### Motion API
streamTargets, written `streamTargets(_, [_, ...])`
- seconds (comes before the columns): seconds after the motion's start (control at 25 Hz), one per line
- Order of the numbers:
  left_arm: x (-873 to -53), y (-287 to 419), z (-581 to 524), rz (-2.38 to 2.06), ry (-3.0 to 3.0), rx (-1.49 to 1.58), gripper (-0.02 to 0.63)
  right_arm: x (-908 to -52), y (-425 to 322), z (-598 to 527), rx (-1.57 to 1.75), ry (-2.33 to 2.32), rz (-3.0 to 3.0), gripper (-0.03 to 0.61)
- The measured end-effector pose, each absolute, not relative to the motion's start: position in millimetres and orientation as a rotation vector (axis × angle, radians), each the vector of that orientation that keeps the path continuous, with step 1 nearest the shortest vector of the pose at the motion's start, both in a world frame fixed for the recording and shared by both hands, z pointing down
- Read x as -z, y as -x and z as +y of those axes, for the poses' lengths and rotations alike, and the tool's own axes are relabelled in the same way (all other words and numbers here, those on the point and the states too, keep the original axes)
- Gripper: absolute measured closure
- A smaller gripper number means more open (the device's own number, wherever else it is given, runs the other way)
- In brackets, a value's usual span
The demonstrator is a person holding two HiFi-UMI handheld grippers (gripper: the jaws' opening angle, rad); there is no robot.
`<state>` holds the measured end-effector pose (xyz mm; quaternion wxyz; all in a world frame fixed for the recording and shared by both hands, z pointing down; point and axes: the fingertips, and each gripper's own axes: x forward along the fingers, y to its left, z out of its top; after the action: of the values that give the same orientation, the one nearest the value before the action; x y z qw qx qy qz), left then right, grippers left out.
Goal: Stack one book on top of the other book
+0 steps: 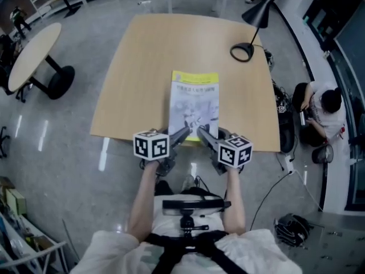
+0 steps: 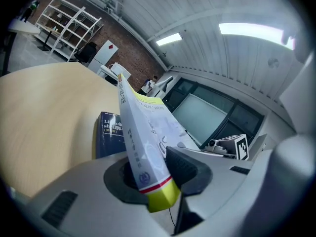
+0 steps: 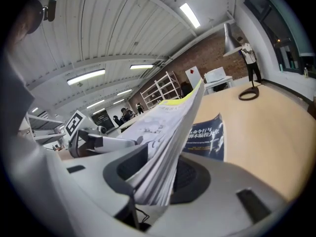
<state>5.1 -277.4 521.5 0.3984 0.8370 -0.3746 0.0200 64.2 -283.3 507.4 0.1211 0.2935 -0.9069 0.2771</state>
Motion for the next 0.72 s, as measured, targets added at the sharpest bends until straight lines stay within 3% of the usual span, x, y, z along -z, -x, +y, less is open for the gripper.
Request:
streamTargets(0.44, [-531,-3,-279,-0.948,-2.102,-0.081,0.506,-521,-64,-284,-0.884,-0.877,-2.636,0.448])
streamTargets(0.72, [-568,-55,-295,-0.953,-2.028,-0.110,0.506,-559,-115,-301,-0.938,-0.856,-2.575,0.448])
